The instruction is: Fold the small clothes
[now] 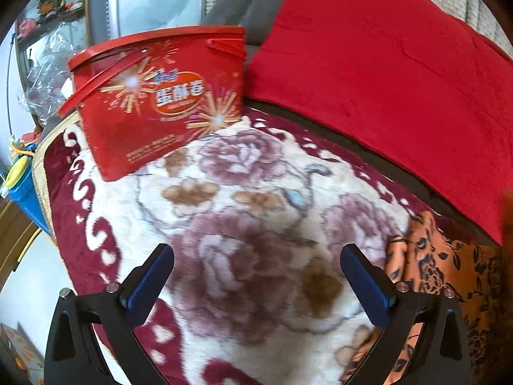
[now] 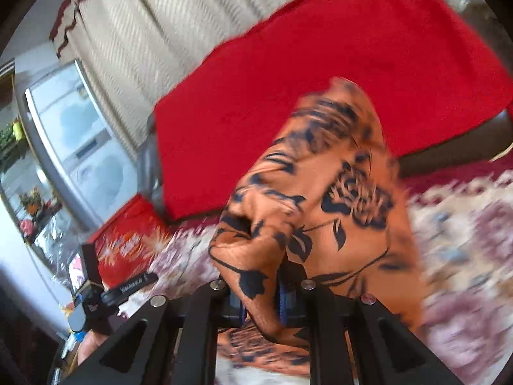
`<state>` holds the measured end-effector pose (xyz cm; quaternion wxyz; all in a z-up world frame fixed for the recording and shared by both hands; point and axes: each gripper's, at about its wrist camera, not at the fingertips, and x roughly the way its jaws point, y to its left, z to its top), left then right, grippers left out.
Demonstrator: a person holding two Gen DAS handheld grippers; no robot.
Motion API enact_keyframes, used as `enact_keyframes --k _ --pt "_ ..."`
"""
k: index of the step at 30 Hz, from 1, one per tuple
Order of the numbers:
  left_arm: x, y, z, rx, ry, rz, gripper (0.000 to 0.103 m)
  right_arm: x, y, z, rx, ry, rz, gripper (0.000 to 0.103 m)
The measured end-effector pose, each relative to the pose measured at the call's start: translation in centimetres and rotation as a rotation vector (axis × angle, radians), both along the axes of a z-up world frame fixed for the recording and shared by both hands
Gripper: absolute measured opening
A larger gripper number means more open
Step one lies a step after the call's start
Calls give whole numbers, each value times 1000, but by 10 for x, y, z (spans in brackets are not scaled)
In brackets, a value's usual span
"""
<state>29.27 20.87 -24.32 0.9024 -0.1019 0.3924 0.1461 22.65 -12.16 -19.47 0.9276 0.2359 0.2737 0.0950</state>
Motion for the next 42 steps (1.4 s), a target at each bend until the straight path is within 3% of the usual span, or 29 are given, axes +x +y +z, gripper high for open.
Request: enact_keyframes --k 8,12,13,15,17,21,23,26,29,33,34,36,38,42 --pt "-3 13 0 -11 -7 6 103 38 92 -86 25 223 173 15" --pt "-3 2 4 -12 -24 -24 103 30 97 -96 15 226 227 22" --pt "-3 -2 5 -5 -29 -32 103 28 95 -94 24 226 245 27" --pt "-3 -10 7 -2 -35 -51 103 20 87 -92 65 231 313 58" --pt "-3 -21 8 -3 -41 -87 103 12 85 -86 87 213 369 65" --pt "-4 -49 8 -21 -48 -184 103 -23 65 -62 35 101 393 65" --pt "-5 -66 8 -3 -48 -230 103 -32 45 -49 33 55 344 63" --pt "-7 -94 3 53 -44 -293 103 -33 8 -34 21 17 224 52" --pt "-9 -117 -5 130 -24 -338 103 -23 -17 -35 32 33 132 39" --pt "-5 -142 -32 284 74 -371 103 -2 -36 -68 83 160 105 37" --pt "-3 -146 -40 309 103 -378 103 4 -36 -81 90 210 107 35" --pt "-3 -149 -46 327 118 -386 103 7 -36 -88 85 224 108 32" --pt "-5 -149 -44 337 107 -389 103 9 -37 -77 75 228 122 31" --pt "-3 -148 -44 322 113 -393 103 29 -47 -43 65 141 103 31"
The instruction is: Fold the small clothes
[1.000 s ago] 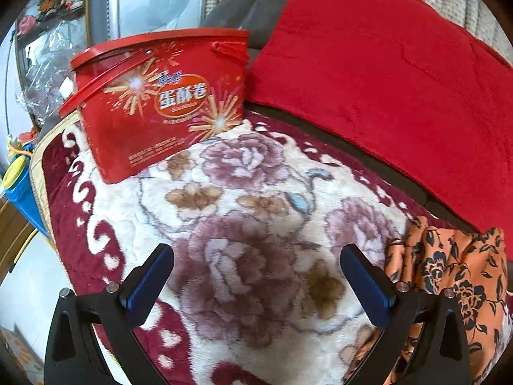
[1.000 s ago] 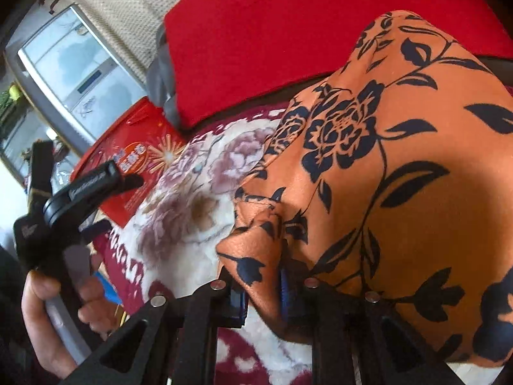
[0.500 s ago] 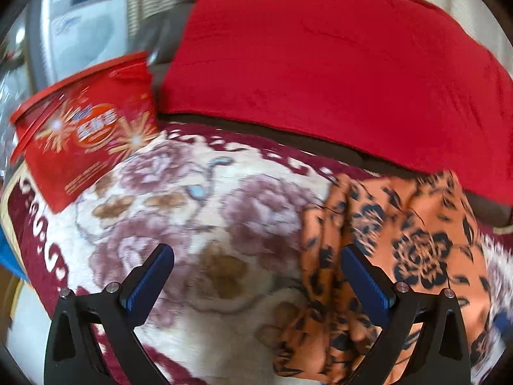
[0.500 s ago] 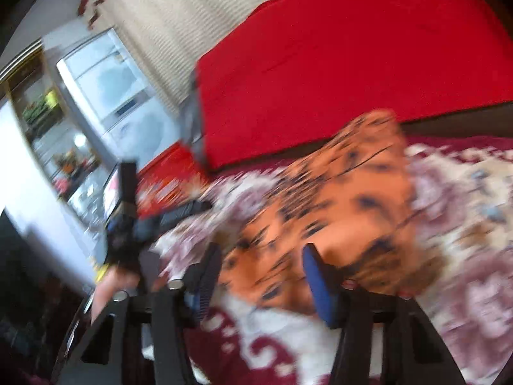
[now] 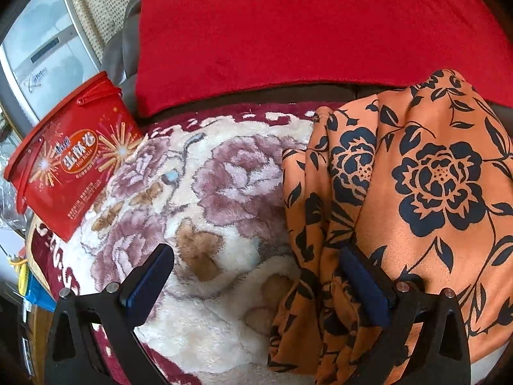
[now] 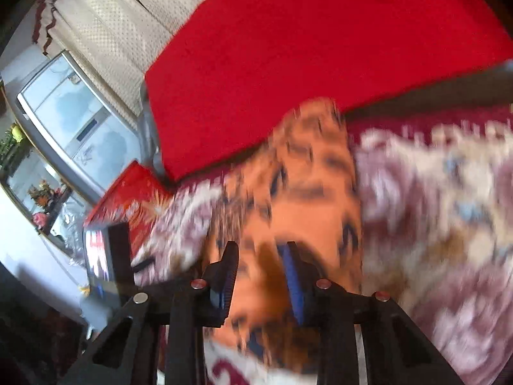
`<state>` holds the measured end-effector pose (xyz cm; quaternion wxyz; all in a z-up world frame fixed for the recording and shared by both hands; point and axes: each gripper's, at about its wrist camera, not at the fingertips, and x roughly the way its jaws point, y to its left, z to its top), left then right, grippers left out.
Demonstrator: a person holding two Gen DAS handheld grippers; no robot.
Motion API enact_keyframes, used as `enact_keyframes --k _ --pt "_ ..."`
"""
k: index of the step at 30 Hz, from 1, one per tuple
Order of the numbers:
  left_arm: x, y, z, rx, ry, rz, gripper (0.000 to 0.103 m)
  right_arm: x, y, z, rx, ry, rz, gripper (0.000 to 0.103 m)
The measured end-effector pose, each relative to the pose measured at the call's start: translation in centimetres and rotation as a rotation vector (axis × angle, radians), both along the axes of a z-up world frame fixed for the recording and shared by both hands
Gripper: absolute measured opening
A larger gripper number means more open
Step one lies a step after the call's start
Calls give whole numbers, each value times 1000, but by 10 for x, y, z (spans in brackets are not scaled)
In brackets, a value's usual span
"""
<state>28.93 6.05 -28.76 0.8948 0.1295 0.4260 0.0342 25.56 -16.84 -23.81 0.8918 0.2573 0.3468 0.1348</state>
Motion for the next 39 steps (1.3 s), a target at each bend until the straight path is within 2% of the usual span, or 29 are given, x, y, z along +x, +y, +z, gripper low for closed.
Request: enact_keyframes --k 4,7,10,13,16,21,25,28,31,33,39 --pt "6 8 -1 -62 31 7 103 63 0 7 -46 70 -41 31" --pt "10 13 -4 -108 56 7 103 113 -5 -7 -58 147 -70 31" --pt "15 16 -7 -132 74 2 103 155 -6 -37 -58 282 -83 32" --pt "19 20 -7 -164 93 3 103 167 -6 -48 -66 296 -85 32" --pt "16 24 -2 -194 84 8 103 159 -9 -43 -64 263 -76 32" --pt "2 30 14 -211 15 8 103 102 -25 -12 27 107 -64 34" --pt "-4 31 12 -217 23 9 103 56 -20 2 -35 71 -6 34" --pt "-3 30 1 -203 64 12 103 26 -17 -4 -51 87 24 34" --pt "-1 26 -10 -192 98 7 103 11 -10 -26 -70 115 31 34" --pt "-3 25 -7 -181 82 9 103 2 -6 -32 -87 76 27 34" --pt "-12 20 8 -174 5 1 103 -20 -3 -32 -124 53 49 34"
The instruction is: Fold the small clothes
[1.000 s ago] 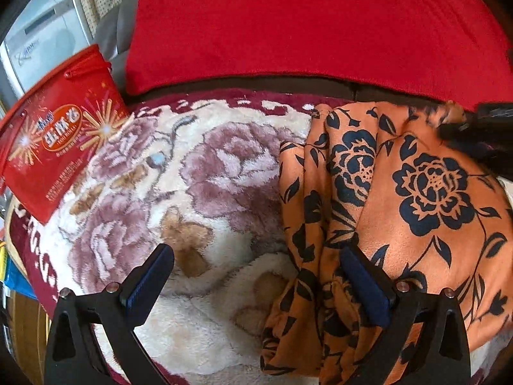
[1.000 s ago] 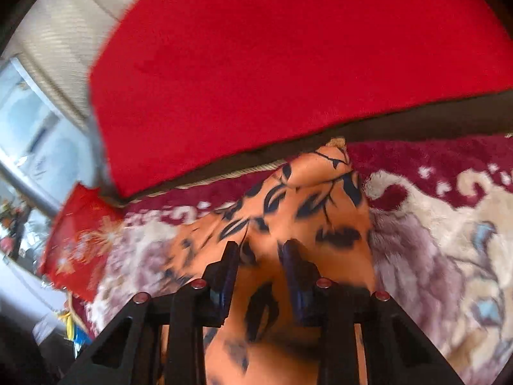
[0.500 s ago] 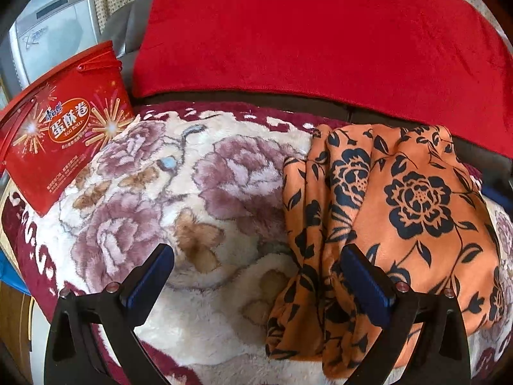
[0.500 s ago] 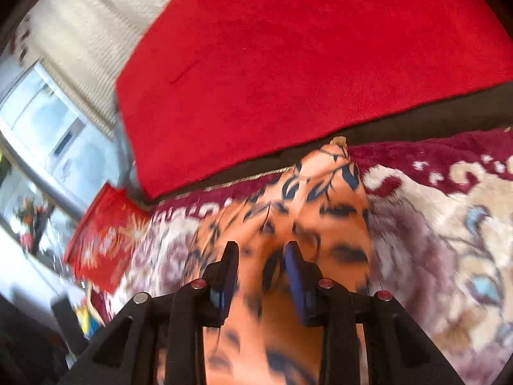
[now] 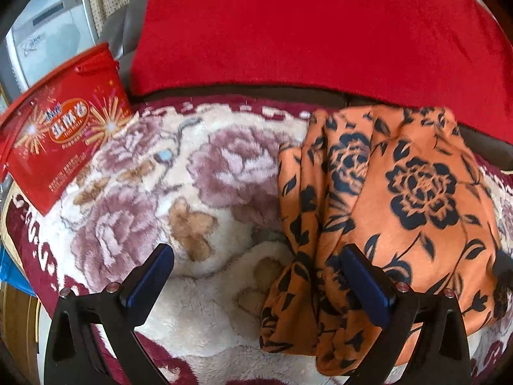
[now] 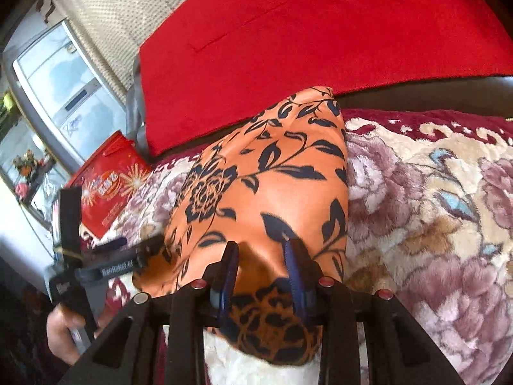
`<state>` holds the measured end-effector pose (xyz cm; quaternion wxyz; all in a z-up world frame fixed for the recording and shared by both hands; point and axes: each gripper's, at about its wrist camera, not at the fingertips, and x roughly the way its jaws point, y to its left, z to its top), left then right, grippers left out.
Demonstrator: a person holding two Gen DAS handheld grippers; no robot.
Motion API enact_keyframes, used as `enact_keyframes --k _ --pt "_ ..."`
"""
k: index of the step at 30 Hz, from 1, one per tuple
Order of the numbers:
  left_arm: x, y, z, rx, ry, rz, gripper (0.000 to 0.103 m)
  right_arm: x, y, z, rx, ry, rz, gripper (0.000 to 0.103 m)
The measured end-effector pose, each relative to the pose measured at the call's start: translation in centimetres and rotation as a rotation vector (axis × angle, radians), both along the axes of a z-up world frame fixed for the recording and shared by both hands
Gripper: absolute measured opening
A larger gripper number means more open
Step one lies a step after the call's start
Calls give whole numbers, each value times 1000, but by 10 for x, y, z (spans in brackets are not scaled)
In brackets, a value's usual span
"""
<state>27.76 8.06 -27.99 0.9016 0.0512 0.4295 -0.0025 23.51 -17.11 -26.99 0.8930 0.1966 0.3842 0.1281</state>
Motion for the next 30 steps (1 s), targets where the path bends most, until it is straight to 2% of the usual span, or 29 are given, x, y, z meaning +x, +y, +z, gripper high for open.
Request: enact_keyframes --k 4,7,8,9,10,11,13,17,30 --pt "-6 -6 15 3 -77 -2 103 -9 -4 3 24 36 47 34" --pt "-9 -13 22 -4 -119 -5 103 -16 -14 12 34 10 62 35" --pt "-9 -15 23 -8 -127 -7 103 -18 -20 15 41 -2 50 41" --pt "-10 -17 24 -11 -135 -8 103 -20 -28 17 51 -17 32 62" --pt "-10 -19 25 -12 -142 -11 103 -21 -36 17 64 -32 9 73" --pt "-10 -22 26 -9 -149 -13 103 -24 -44 18 77 -49 -17 76" --pt "-11 -26 28 -10 -163 -18 103 -26 -61 14 135 -62 -50 76" --pt "-12 -30 30 -16 -168 -18 103 -24 -77 5 215 -22 -74 76" --pt "-15 -38 34 -23 -177 -20 103 -32 -79 12 252 -50 -62 76"
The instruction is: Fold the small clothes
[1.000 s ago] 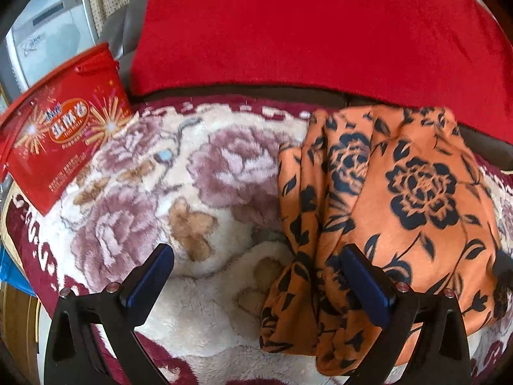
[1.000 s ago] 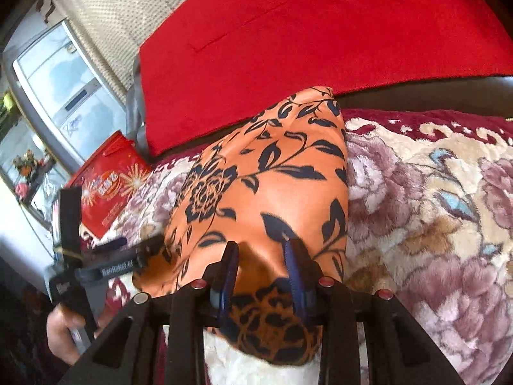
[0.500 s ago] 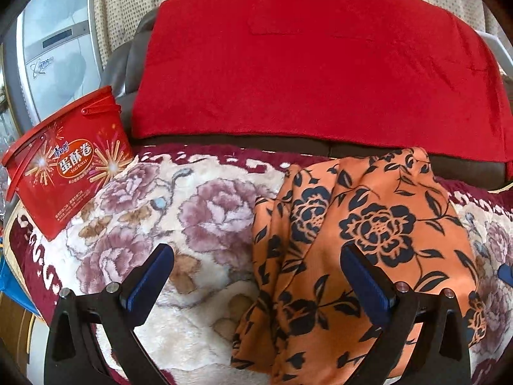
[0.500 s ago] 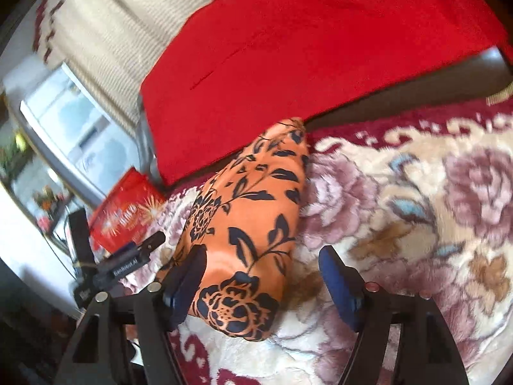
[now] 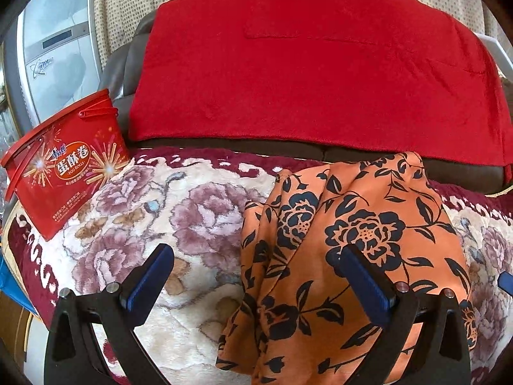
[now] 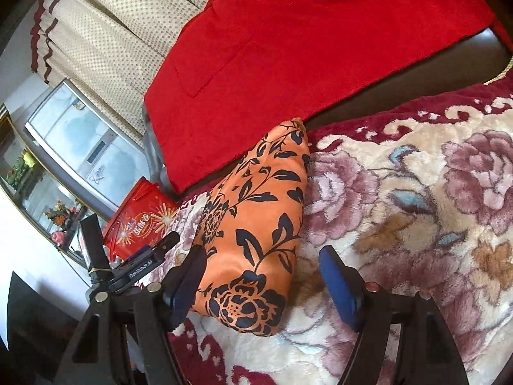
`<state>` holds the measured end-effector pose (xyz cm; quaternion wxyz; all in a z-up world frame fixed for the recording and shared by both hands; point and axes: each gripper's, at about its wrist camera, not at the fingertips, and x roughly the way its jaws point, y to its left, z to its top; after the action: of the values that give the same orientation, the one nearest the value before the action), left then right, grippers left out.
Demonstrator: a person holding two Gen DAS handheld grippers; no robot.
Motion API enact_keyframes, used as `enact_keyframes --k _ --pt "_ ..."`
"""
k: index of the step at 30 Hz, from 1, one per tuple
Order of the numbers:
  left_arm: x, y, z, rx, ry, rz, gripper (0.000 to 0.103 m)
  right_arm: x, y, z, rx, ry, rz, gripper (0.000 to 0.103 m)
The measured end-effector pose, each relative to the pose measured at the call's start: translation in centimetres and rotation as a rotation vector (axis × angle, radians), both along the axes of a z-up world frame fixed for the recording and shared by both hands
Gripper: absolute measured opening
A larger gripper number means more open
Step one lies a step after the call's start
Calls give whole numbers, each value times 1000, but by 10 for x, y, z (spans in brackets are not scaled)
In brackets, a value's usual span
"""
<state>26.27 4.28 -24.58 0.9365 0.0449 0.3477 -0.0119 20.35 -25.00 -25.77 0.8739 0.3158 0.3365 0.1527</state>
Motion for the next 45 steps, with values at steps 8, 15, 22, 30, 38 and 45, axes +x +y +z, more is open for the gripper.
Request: enact_keyframes --k 8,15,22,30,38,45 --pt "0 1 -1 -2 5 -3 103 -2 -3 -1 24 -1 -4 76" --pt "1 1 0 -9 3 -1 103 -2 -3 -2 20 -5 -3 76" --pt "1 0 -1 -7 3 -1 103 -3 -4 -1 27 -11 -4 76" --pt "0 -2 -1 -6 4 -5 103 -4 -5 2 28 -22 0 76" --pt "1 -3 -1 -3 5 -9 103 -4 -4 1 39 -27 5 76" --pt "3 0 -2 -10 7 -6 103 6 0 1 48 -28 19 76"
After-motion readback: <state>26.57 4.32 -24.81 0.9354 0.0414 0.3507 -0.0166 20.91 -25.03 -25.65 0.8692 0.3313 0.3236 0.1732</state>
